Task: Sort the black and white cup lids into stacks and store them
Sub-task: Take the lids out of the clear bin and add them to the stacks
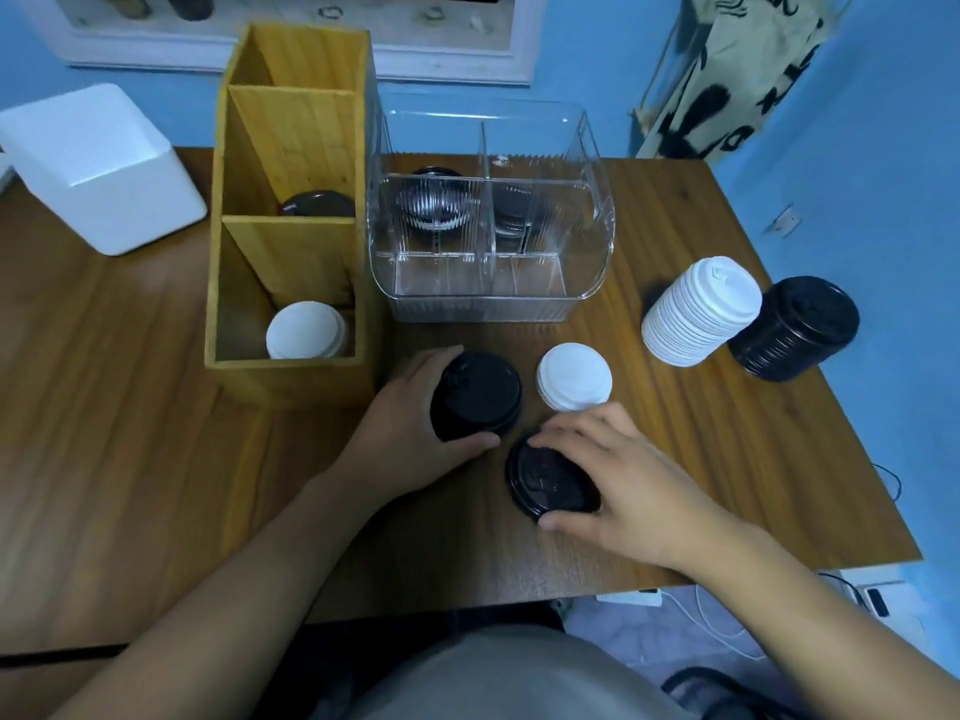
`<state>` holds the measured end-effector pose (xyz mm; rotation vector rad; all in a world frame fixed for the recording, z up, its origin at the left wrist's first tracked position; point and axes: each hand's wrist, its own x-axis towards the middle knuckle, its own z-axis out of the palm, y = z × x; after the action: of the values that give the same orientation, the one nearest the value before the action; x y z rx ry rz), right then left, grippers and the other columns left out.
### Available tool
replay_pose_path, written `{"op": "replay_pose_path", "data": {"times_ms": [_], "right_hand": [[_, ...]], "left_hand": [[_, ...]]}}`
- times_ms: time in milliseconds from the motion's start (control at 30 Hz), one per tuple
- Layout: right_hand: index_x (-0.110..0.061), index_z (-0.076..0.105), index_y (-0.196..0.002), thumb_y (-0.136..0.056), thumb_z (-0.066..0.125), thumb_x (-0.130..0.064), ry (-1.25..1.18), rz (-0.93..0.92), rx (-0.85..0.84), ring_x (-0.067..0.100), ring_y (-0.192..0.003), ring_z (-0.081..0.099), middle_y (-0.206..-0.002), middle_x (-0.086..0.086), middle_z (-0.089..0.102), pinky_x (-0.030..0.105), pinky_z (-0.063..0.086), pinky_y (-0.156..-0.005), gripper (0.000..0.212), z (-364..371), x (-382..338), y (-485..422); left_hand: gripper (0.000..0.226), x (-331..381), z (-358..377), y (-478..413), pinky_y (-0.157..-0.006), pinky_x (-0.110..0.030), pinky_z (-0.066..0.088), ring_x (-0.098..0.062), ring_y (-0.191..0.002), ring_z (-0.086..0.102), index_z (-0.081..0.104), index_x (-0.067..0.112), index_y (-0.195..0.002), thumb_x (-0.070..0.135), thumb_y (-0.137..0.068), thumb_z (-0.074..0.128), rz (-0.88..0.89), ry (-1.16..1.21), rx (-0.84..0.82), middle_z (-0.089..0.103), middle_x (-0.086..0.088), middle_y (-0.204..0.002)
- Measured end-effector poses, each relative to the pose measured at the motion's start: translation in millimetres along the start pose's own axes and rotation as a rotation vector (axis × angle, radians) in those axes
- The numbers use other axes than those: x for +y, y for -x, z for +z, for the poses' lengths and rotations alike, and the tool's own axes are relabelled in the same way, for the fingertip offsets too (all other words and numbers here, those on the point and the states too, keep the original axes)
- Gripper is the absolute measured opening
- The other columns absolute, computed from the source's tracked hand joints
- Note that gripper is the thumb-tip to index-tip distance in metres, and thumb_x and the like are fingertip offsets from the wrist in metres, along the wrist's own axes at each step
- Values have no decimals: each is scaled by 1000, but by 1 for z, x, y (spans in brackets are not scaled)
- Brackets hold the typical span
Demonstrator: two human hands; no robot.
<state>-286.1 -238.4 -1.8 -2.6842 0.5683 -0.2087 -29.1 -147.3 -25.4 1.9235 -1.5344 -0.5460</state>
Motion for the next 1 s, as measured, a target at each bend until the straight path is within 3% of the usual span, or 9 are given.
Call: {"op": "replay_pose_path", "data": {"times_ms": [167,300,467,733,900,1000], "right_hand": [[-27,61,-128,-68,78,-67,-242,112,181,6,-126,50,-129,-14,52,28,43,-107,74,-12,-7,-5],[-23,64,-128,-70,77,-64,-188,100,276,11,-119,55,-124,-9,55,31,47,-102,72,-13,-20,-53],[-31,59,-133,-69,78,-65,-133,161,187,8,-112,54,-121,-12,50,31,51,-94,75,-5,-21,-91],[-35,57,-132,-67,80,-65,-113,188,121,12,-106,55,-117,-14,44,34,54,-90,76,0,-28,-106],[-34,57,-133,-65,85,-60,-161,199,103,3,-106,50,-116,-17,42,25,49,-91,78,2,-27,-106],[-34,57,-135,-65,85,-59,-191,206,124,-1,-105,49,-116,-15,43,20,46,-90,79,4,-25,-102]], "left_hand": [[109,1,1,-1,-114,-24,31,-6,-139,36,28,29,-156,60,-69,85,-44,19,-4,39,9,-155],[110,1,0,-2,-114,-27,33,-5,-137,37,25,28,-157,57,-70,86,-41,41,-23,41,11,-153],[114,1,0,-3,-115,-28,32,-7,-141,35,23,27,-159,60,-70,85,-52,49,-27,40,10,-155],[114,0,3,-2,-109,-17,23,-10,-138,37,26,19,-158,56,-69,87,-16,46,8,43,2,-153],[102,-2,4,-4,-112,-31,40,-8,-131,44,38,24,-151,59,-68,86,35,61,24,50,7,-146],[109,-2,3,-2,-113,-14,23,-5,-139,34,33,19,-155,57,-68,86,50,56,15,40,5,-156]]}}
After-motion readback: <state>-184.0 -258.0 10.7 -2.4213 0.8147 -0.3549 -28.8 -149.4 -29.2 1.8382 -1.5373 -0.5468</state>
